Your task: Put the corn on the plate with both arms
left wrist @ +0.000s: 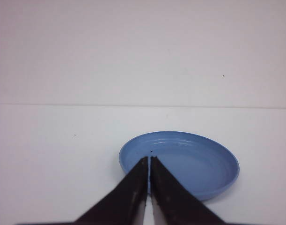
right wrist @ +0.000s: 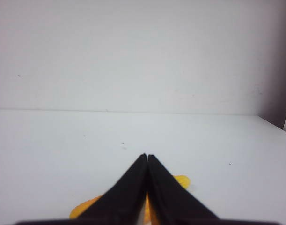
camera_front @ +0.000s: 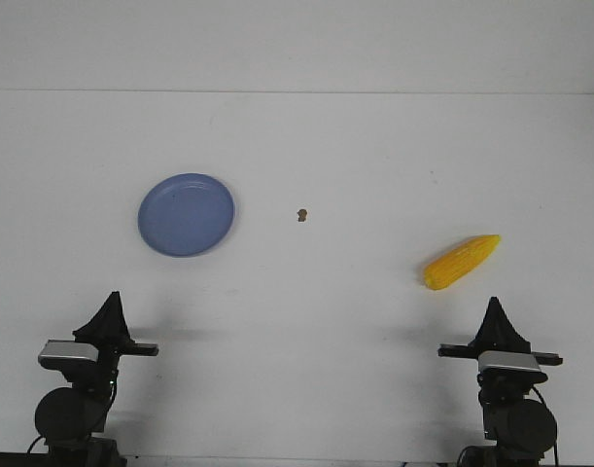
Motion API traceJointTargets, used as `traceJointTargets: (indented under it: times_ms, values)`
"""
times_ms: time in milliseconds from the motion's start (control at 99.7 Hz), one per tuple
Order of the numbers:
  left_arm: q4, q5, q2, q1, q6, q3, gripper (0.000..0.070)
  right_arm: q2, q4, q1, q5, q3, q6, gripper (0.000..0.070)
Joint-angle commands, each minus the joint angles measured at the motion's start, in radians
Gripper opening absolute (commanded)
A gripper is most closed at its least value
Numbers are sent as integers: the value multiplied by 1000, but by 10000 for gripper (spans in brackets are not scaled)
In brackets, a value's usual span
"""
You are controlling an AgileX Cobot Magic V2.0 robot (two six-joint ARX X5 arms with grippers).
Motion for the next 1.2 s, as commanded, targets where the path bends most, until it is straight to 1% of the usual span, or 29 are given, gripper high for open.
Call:
traceJointTargets:
  times_ms: [0, 632, 803, 873, 953, 1033, 1113, 1194]
  values:
    - [13, -2, -2, -3, -2, -20, 12, -1, 12, -1, 0, -4, 6, 0]
    - [16, -2, -2, -3, -2, -17, 12, -1, 12, -1, 0, -4, 6, 0]
    - [10, -2, -2, -3, -2, 16, 12, -1, 26, -1, -1, -4, 6, 0]
    - [-11, -2, -1, -3, -8, 50, 12, -1, 52, 0, -1, -3, 6, 0]
    - [-70, -3, 9, -2, -21, 109, 12, -1, 61, 0, 0, 7, 13, 0]
    - [-139, -3, 38, -2, -26, 178, 12, 0, 17, 0, 0, 43, 50, 0]
    - [-208, -3, 86, -2, -30, 254, 12, 8, -80, 0, 0, 107, 66, 0]
    - [-270, -3, 153, -2, -61, 333, 12, 34, -183, -1, 0, 186, 71, 0]
